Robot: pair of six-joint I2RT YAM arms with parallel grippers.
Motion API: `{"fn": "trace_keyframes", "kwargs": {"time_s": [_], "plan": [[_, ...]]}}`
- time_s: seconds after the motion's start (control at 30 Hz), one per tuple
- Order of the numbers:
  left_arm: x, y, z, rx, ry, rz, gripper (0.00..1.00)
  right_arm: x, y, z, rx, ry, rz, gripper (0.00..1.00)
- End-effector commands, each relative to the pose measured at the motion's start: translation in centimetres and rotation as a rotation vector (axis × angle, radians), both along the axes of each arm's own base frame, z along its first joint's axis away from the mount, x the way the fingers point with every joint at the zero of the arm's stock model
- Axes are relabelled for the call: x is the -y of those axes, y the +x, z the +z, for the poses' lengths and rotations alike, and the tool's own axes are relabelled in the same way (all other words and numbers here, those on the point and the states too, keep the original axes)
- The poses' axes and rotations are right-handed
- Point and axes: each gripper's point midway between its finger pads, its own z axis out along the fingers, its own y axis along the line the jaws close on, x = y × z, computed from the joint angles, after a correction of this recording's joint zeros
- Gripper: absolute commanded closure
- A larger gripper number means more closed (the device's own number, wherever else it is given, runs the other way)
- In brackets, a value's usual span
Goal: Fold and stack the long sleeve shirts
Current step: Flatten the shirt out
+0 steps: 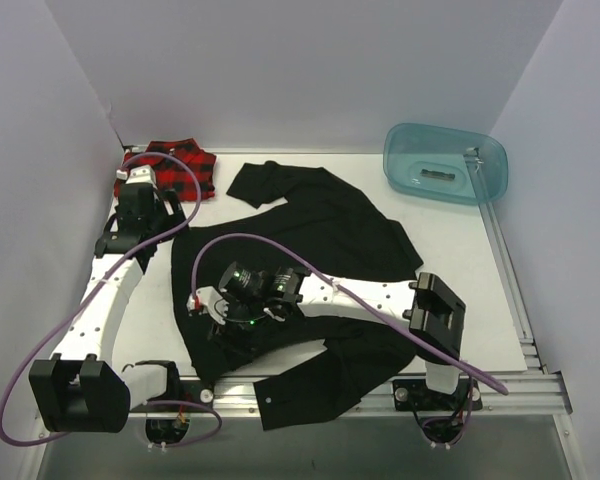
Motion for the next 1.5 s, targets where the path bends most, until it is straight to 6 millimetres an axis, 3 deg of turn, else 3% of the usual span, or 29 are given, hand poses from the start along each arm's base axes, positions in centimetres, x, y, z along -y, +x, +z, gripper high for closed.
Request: {"fn": "trace_keyframes", "kwargs": {"time_s": [0.0, 0.03, 0.1, 0.13, 0.17, 0.2, 0.23, 0.27, 0.3, 0.33, 0.37, 0.4, 0.43, 0.5, 0.57, 0.6, 0.77, 0.8, 0.97, 1.03, 1.1, 1.13, 1.17, 1.23, 1.33, 1.37, 1.43, 1.47], "plan": [[0.7, 1.0, 0.1, 0.027, -0.036, -0.030, 0.14, 2.0, 1.4, -0.2, 0.024, -0.034, -0.072, 0.53], [1.3, 0.9, -0.3, 0.016, -0.055, -0.051, 0.14, 2.5, 2.3, -0.3, 0.026, -0.050, -0.124, 0.51], [2.1, 0.4, -1.6, -0.018, -0.093, -0.063, 0.14, 4.5, 6.1, 0.3, 0.084, -0.064, -0.271, 0.50], [2.8, 0.0, -2.2, -0.037, -0.111, -0.080, 0.14, 6.1, 7.0, -0.6, 0.075, -0.104, -0.339, 0.49], [3.5, -0.2, -2.8, -0.055, -0.140, -0.089, 0.14, 8.0, 9.7, 0.2, 0.091, -0.099, -0.443, 0.49], [4.1, -0.6, -3.8, -0.084, -0.154, -0.101, 0.14, 9.7, 11.6, -0.3, 0.135, -0.130, -0.541, 0.48], [5.3, -0.9, -4.5, -0.108, -0.163, -0.128, 0.14, 12.2, 12.7, -2.0, 0.128, -0.197, -0.650, 0.48], [6.0, -1.1, -5.0, -0.122, -0.188, -0.130, 0.14, 14.0, 14.0, -2.5, 0.138, -0.224, -0.731, 0.47], [6.6, -1.4, -6.3, -0.161, -0.202, -0.132, 0.14, 16.8, 16.5, -2.0, 0.137, -0.229, -0.867, 0.47], [7.3, -1.4, -6.9, -0.177, -0.213, -0.137, 0.14, 19.3, 16.8, -3.8, 0.115, -0.284, -0.947, 0.47], [8.4, -1.5, -7.5, -0.195, -0.235, -0.142, 0.14, 20.8, 17.4, -4.1, 0.070, -0.297, -1.038, 0.47], [8.9, -1.5, -9.0, -0.238, -0.243, -0.138, 0.14, 23.6, 19.1, -4.3, 0.051, -0.307, -1.155, 0.47], [9.4, -1.3, -9.6, -0.248, -0.267, -0.118, 0.15, 25.6, 19.3, -5.5, 0.054, -0.355, -1.219, 0.47], [9.7, -0.9, -11.6, -0.297, -0.288, -0.088, 0.16, 28.0, 19.8, -6.1, 0.034, -0.382, -1.315, 0.47], [9.8, 0.2, -12.3, -0.288, -0.297, -0.062, 0.18, 30.4, 20.1, -7.3, -0.012, -0.410, -1.409, 0.47], [9.5, 0.6, -13.4, -0.310, -0.287, -0.045, 0.18, 30.7, 20.1, -7.6, -0.034, -0.406, -1.440, 0.47], [8.8, 4.2, -14.0, -0.308, -0.253, -0.011, 0.19, 33.1, 20.5, -10.1, -0.112, -0.404, -1.582, 0.48], [8.7, 4.7, -15.0, -0.334, -0.248, -0.008, 0.19, 33.4, 20.0, -10.9, -0.121, -0.424, -1.594, 0.48], [8.5, 7.8, -17.3, -0.379, -0.255, -0.003, 0.19, 33.6, 20.4, -12.9, -0.184, -0.425, -1.674, 0.48], [8.5, 9.8, -16.6, -0.361, -0.241, -0.017, 0.19, 33.2, 20.8, -13.2, -0.210, -0.403, -1.692, 0.48], [8.2, 10.9, -17.4, -0.376, -0.212, -0.018, 0.19, 33.0, 21.1, -13.5, -0.215, -0.397, -1.696, 0.48], [8.2, 12.4, -16.3, -0.347, -0.195, -0.037, 0.19, 33.1, 21.4, -13.5, -0.202, -0.398, -1.709, 0.48], [8.1, 13.0, -17.0, -0.358, -0.183, -0.044, 0.19, 33.3, 21.5, -13.6, -0.201, -0.405, -1.722, 0.48], [8.4, 15.0, -15.5, -0.310, -0.165, -0.081, 0.19, 33.2, 22.5, -13.0, -0.179, -0.385, -1.732, 0.47], [8.6, 16.4, -13.3, -0.249, -0.168, -0.107, 0.18, 32.8, 23.4, -11.6, -0.133, -0.343, -1.705, 0.47], [9.0, 16.6, -10.9, -0.185, -0.186, -0.121, 0.17, 32.5, 23.8, -10.4, -0.096, -0.325, -1.682, 0.46], [9.1, 15.9, -8.2, -0.119, -0.207, -0.120, 0.16, 32.7, 24.0, -9.0, -0.046, -0.315, -1.680, 0.46], [9.0, 14.4, -5.6, -0.069, -0.218, -0.120, 0.14, 33.0, 24.4, -7.5, -0.001, -0.286, -1.692, 0.45]]}}
